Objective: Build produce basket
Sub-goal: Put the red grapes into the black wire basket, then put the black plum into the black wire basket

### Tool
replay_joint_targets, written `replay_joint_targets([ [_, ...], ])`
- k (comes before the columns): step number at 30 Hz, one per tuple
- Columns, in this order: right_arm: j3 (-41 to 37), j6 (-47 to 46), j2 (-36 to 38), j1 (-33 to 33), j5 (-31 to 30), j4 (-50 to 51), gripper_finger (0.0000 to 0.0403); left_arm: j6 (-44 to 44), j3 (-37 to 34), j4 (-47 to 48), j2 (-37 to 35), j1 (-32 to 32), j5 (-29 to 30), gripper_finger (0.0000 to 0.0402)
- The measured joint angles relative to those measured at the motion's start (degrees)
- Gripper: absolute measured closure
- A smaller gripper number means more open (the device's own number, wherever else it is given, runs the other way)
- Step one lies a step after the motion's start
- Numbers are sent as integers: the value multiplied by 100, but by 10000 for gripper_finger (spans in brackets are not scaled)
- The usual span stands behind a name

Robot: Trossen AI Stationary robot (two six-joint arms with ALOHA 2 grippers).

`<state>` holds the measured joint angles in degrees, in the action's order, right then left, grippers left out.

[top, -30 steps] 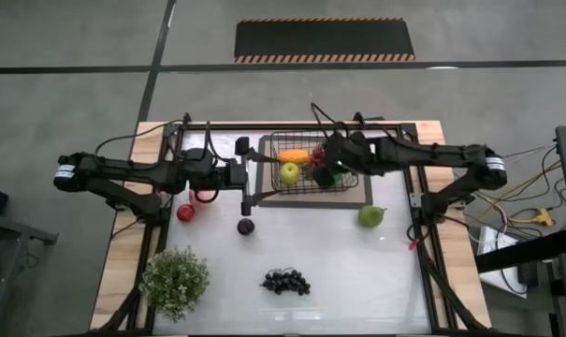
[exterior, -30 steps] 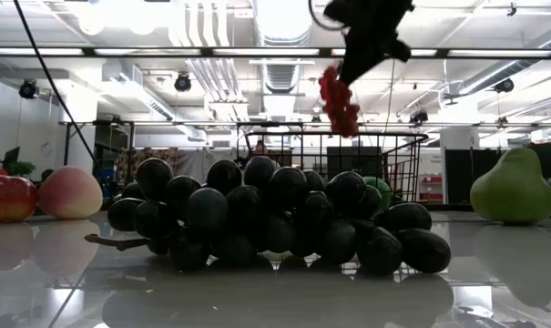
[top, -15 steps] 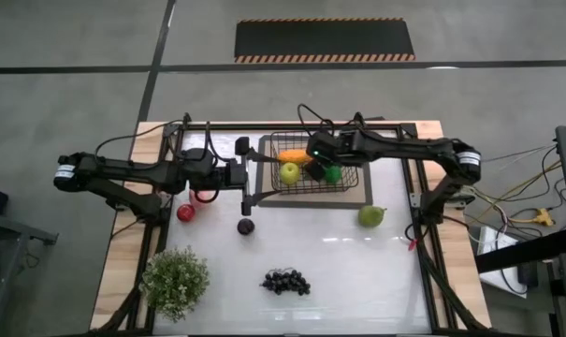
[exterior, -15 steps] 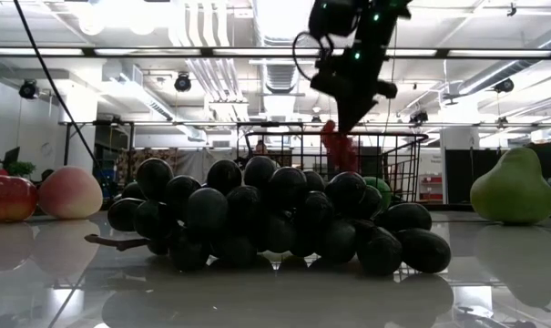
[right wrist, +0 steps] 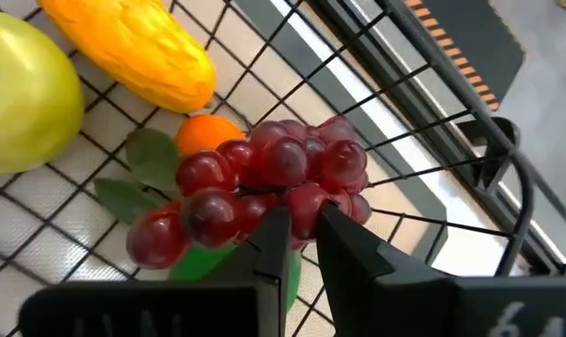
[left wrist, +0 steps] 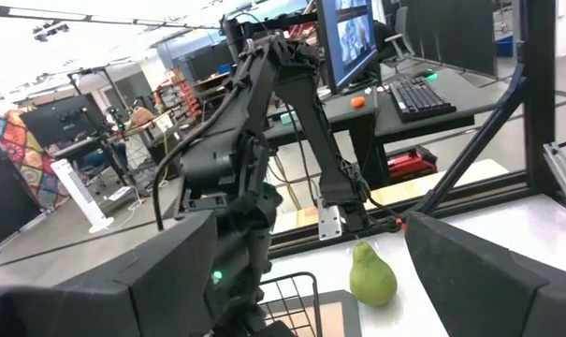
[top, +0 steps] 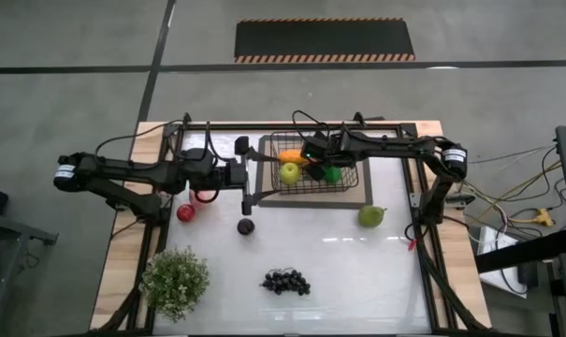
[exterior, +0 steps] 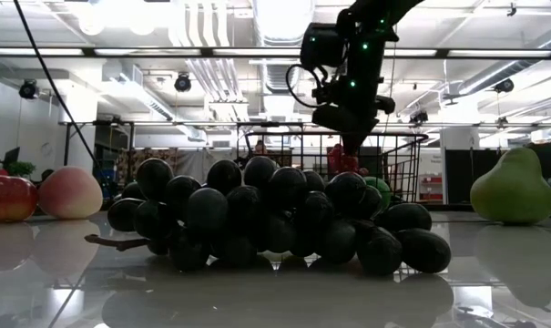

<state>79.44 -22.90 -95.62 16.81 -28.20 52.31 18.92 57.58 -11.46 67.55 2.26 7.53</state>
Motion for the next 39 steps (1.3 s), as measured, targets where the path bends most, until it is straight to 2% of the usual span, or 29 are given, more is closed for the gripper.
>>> replay_joint_targets([
  [8,0,0,-16,35,-345,122,315,0,0,2,0,0,140,72],
  [19,0,169,124,19,-344,188,259,-228,-153,78,2,7,154,72],
  [28,0,265,925,-339,-333,188,268,-898,-566,146,-9,65,136,72],
  [34,0,267,1512,-897,-335,188,279,-1228,-751,240,-11,223,130,72],
  [39,-68,258,1929,-1516,-338,166,285,-1542,-748,813,-20,422,124,72],
])
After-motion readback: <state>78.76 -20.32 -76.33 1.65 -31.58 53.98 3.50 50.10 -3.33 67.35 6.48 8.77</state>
